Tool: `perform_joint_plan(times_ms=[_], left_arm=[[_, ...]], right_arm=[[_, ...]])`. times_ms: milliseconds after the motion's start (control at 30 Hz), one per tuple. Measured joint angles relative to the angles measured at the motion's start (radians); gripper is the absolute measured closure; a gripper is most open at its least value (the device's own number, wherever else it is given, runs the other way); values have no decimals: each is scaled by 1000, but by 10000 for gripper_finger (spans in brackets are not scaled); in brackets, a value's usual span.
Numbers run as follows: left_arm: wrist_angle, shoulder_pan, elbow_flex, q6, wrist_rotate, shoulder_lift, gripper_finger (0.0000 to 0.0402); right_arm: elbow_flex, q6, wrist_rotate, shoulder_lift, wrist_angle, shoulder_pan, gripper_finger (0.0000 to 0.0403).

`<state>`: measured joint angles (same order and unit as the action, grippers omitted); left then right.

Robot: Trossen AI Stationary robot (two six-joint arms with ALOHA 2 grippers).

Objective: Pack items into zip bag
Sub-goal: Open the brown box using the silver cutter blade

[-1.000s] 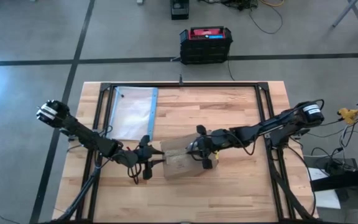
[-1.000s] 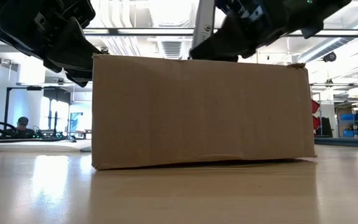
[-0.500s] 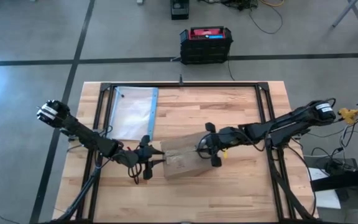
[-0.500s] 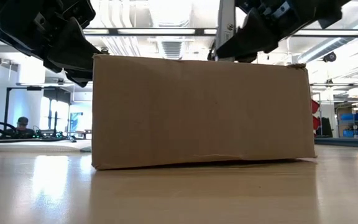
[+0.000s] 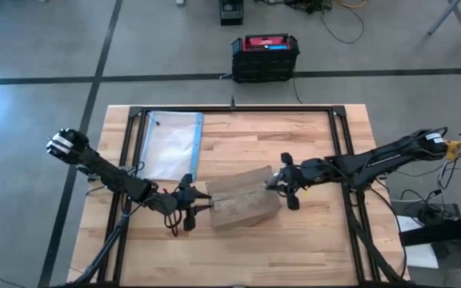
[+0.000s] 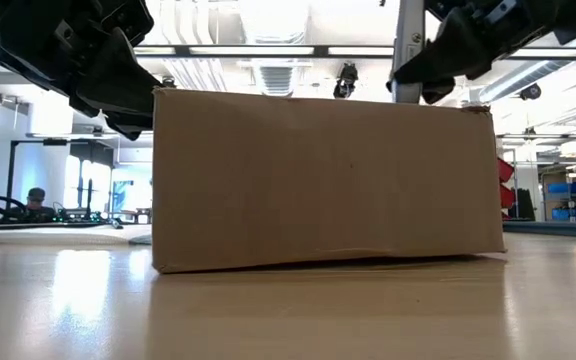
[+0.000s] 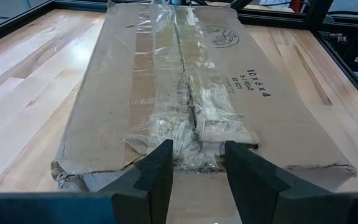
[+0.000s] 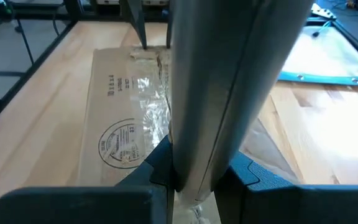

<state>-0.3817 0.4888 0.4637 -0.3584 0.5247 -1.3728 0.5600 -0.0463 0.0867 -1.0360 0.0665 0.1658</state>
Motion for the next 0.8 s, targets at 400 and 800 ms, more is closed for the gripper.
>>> perform_joint_plan(times_ms=[400,800], left_arm=[[175,1,-9,-116,-20,-7,282],[59,-4,189,177,-65,46,282]], right_arm=[[-27,-5,23,105,-60,0,350],[-24,-32,100,200,-208,-2,350]])
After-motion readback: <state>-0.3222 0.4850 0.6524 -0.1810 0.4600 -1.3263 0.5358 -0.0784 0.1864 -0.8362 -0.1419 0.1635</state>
